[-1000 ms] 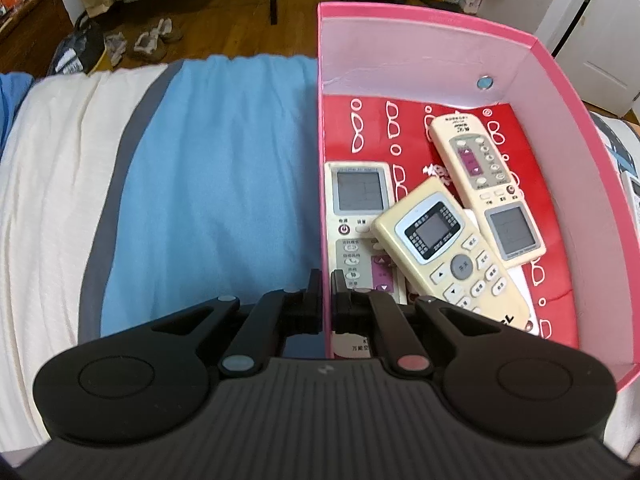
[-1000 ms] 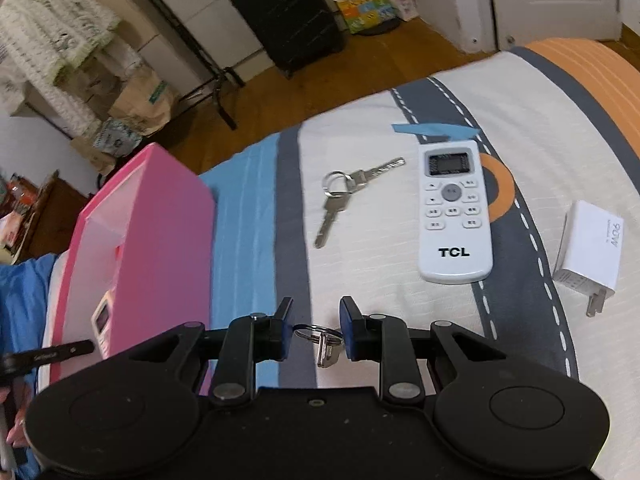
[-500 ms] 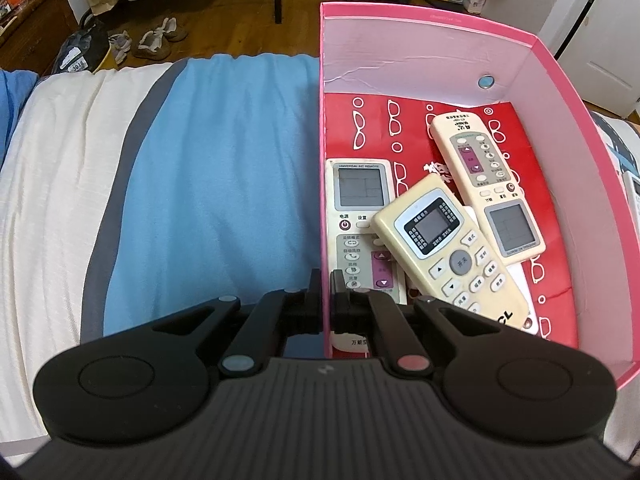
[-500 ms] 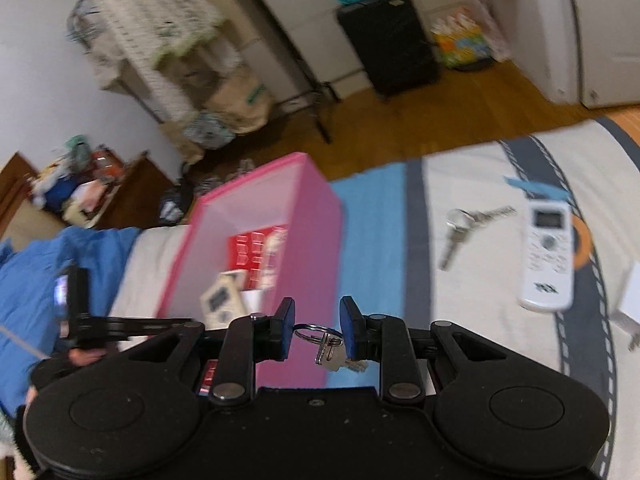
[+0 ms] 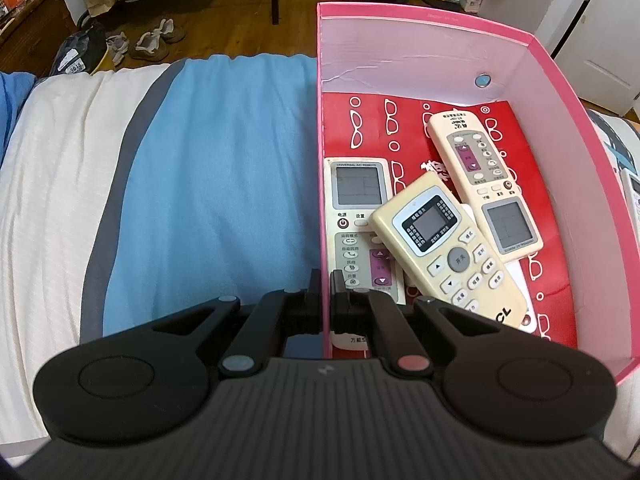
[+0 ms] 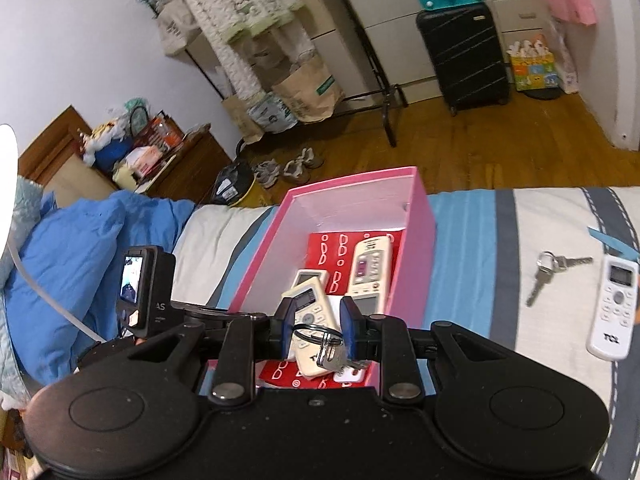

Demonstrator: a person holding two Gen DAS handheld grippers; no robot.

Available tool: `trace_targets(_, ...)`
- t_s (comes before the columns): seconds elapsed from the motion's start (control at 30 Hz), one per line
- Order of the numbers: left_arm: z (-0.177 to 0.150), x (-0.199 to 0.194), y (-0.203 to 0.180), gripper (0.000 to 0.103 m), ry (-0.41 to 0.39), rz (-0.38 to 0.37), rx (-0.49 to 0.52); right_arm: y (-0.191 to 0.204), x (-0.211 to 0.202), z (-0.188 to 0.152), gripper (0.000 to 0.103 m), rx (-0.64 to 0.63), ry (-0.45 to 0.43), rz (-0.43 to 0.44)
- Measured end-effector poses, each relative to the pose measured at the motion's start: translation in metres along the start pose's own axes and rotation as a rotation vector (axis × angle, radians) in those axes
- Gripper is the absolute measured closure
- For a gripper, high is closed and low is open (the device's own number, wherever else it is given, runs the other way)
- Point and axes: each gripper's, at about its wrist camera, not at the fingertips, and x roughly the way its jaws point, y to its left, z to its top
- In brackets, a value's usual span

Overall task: Organize rigid objects
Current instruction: 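Carry the keys into the pink box and open the right gripper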

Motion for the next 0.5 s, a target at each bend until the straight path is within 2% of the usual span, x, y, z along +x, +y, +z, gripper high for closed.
trace_targets(0.23, 0.0, -0.001, 0.0, 0.101, -0.001, -0.004, 0.008, 0.021, 0.038, 0.004, 0.074, -0.056, 0.032, 0.001)
trace_targets(0.33, 0.0, -0.001, 0.0, 0.101, -0.005, -0.003, 0.013, 0.028, 0.059, 0.004, 0.074, -0.107, 0.041, -0.028)
trace_targets(0.5, 0.0, -0.002, 0.001, 0.1, -0.004, -0.008, 0.014, 0.025, 0.103, 0.003, 0.074, -0.101, 0.089, -0.077)
